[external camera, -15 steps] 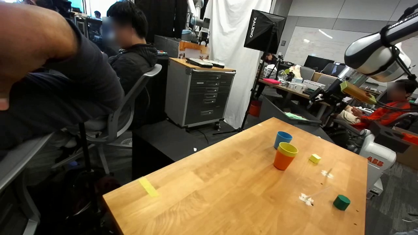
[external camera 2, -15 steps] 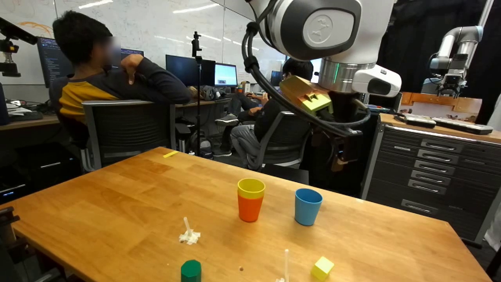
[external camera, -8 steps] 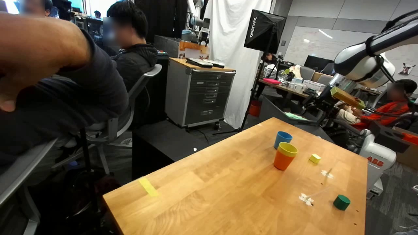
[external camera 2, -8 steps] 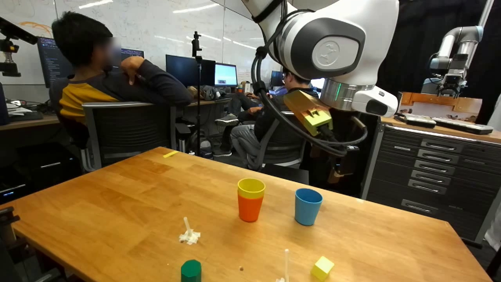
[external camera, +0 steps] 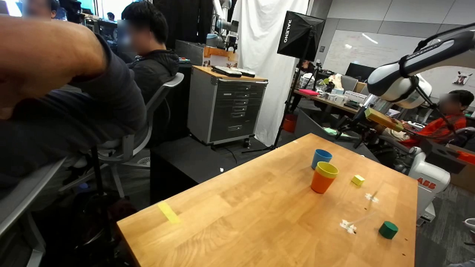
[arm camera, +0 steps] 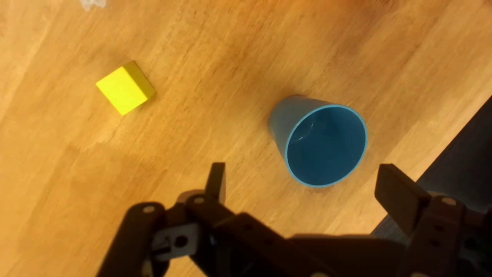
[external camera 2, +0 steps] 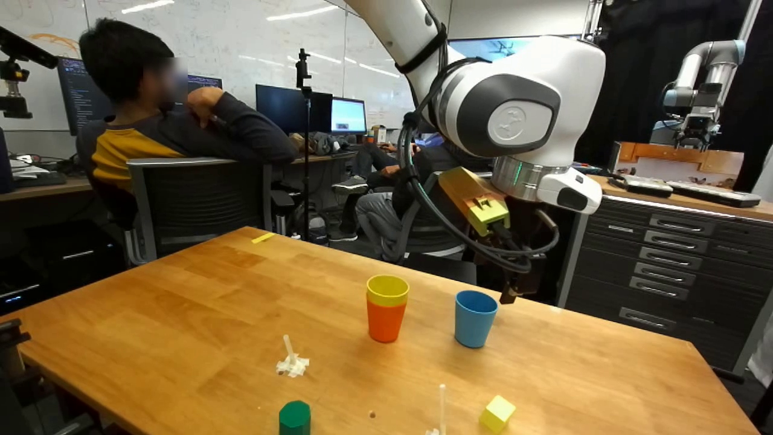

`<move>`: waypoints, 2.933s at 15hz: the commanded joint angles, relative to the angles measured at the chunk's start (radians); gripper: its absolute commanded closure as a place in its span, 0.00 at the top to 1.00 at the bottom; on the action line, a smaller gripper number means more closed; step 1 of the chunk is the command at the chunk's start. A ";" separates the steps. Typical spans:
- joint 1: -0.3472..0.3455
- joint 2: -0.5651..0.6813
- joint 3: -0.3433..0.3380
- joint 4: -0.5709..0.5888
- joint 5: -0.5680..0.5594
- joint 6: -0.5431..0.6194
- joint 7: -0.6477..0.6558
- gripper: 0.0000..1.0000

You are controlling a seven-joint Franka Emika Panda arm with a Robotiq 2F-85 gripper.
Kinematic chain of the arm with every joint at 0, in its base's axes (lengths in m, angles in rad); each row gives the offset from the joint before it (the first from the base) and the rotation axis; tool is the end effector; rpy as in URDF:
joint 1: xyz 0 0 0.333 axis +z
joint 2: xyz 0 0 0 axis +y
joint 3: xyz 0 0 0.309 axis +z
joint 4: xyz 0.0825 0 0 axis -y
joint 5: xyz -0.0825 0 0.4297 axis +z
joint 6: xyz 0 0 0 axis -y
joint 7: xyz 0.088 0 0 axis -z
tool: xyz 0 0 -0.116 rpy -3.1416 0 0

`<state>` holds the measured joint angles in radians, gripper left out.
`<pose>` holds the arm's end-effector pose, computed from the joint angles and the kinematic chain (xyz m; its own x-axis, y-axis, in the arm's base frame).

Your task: Stack up the cups

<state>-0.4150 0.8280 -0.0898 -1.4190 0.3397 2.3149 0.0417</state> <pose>0.6809 -0.3534 0.1694 0.7366 -0.6747 0.0462 -0.6550 -0.7288 -0.1995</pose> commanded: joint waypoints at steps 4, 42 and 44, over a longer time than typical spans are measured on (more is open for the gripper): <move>0.028 0.107 -0.027 0.149 -0.067 -0.092 0.067 1.00; 0.036 0.399 -0.045 0.618 -0.149 -0.402 0.250 0.00; 0.041 0.398 -0.049 0.619 -0.145 -0.404 0.252 0.05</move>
<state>-0.3768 1.1915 -0.1318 -0.8743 0.2023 1.9504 0.2635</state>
